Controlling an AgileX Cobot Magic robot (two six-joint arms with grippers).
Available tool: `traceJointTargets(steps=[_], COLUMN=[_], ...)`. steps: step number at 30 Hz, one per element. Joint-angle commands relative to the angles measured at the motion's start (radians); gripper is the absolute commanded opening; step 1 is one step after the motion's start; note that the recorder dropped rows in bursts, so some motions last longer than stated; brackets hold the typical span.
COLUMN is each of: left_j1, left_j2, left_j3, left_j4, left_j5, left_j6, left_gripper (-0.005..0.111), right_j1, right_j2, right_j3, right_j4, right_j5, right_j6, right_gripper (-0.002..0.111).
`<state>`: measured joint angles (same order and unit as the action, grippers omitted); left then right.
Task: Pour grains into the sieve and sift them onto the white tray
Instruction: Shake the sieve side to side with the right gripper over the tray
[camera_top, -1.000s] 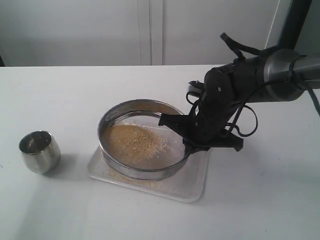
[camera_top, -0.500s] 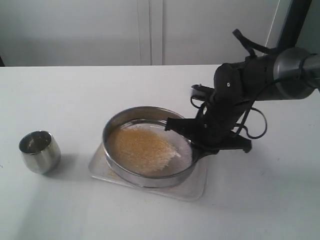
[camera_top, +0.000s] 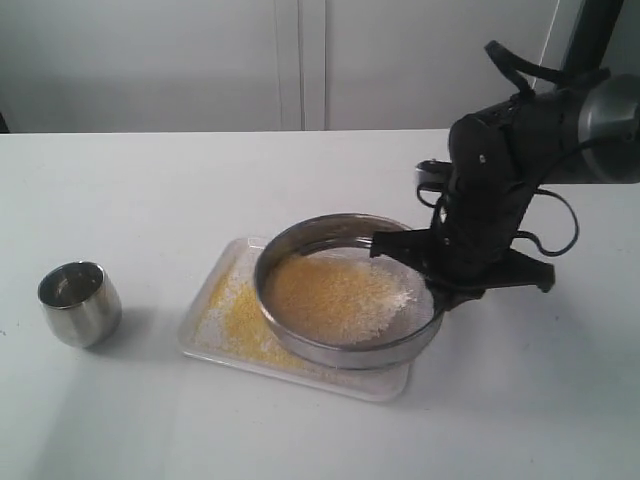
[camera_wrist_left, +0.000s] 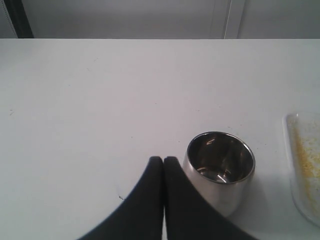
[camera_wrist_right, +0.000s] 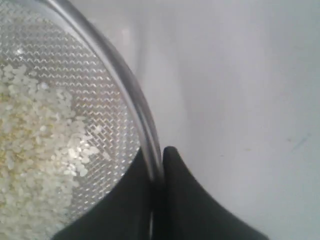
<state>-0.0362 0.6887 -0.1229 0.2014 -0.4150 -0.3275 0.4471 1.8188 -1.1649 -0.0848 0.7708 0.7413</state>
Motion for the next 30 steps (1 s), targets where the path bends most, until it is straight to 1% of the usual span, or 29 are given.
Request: traceJointTargets(steps=[1, 3, 4, 5, 7, 9, 12, 14, 15, 18, 19, 20, 22, 24, 26, 28, 29, 30], left_j1=[0.002, 0.002, 0.002, 0.002, 0.002, 0.002, 0.002, 0.002, 0.002, 0.002, 0.002, 0.002, 0.002, 0.002, 0.002, 0.002, 0.002, 0.002], left_j2=[-0.009, -0.009, -0.009, -0.009, -0.009, -0.009, -0.009, -0.009, -0.009, -0.009, -0.009, -0.009, -0.009, -0.009, -0.009, -0.009, -0.009, -0.009], left_j3=[0.007, 0.007, 0.007, 0.007, 0.007, 0.007, 0.007, 0.007, 0.007, 0.007, 0.007, 0.007, 0.007, 0.007, 0.007, 0.007, 0.007, 0.007], left_j4=[0.002, 0.002, 0.002, 0.002, 0.002, 0.002, 0.002, 0.002, 0.002, 0.002, 0.002, 0.002, 0.002, 0.002, 0.002, 0.002, 0.002, 0.002], left_j5=[-0.004, -0.004, -0.004, -0.004, -0.006, -0.010, -0.010, -0.010, -0.010, -0.010, -0.010, -0.010, -0.010, -0.010, -0.010, -0.010, -0.010, -0.010], left_j6=[-0.005, -0.005, -0.005, -0.005, -0.005, -0.005, -0.005, -0.005, -0.005, -0.005, -0.005, -0.005, -0.005, -0.005, -0.005, -0.005, -0.005, -0.005], left_gripper=[0.000, 0.000, 0.000, 0.000, 0.000, 0.000, 0.000, 0.000, 0.000, 0.000, 0.000, 0.000, 0.000, 0.000, 0.000, 0.000, 0.000, 0.000], right_j1=[0.024, 0.029, 0.020, 0.010, -0.011, -0.013, 0.013, 0.013, 0.003, -0.025, -0.027, -0.021, 0.004, 0.011, -0.006, -0.016, -0.018, -0.016], right_j2=[-0.008, -0.010, -0.014, -0.017, -0.021, -0.018, -0.003, -0.003, -0.007, -0.016, -0.014, -0.008, 0.003, 0.001, -0.011, -0.020, -0.022, -0.022], right_j3=[-0.010, -0.022, -0.023, -0.023, -0.019, -0.019, -0.021, -0.023, -0.023, -0.016, -0.008, -0.004, 0.000, -0.002, 0.000, 0.002, 0.007, 0.014], right_j4=[0.118, 0.122, 0.072, 0.034, -0.040, -0.035, 0.035, 0.045, 0.019, -0.046, -0.024, 0.003, 0.077, 0.085, 0.016, -0.057, -0.062, -0.052], right_j5=[-0.184, -0.144, -0.099, -0.061, 0.019, -0.009, -0.121, -0.094, -0.052, 0.024, -0.005, -0.061, -0.144, -0.118, -0.039, 0.010, -0.011, -0.079], right_j6=[-0.041, -0.109, -0.106, -0.088, 0.038, 0.101, 0.023, -0.013, -0.013, 0.071, 0.107, 0.102, -0.016, -0.093, -0.076, 0.025, 0.078, 0.107], right_gripper=[0.000, 0.000, 0.000, 0.000, 0.000, 0.000, 0.000, 0.000, 0.000, 0.000, 0.000, 0.000, 0.000, 0.000, 0.000, 0.000, 0.000, 0.000])
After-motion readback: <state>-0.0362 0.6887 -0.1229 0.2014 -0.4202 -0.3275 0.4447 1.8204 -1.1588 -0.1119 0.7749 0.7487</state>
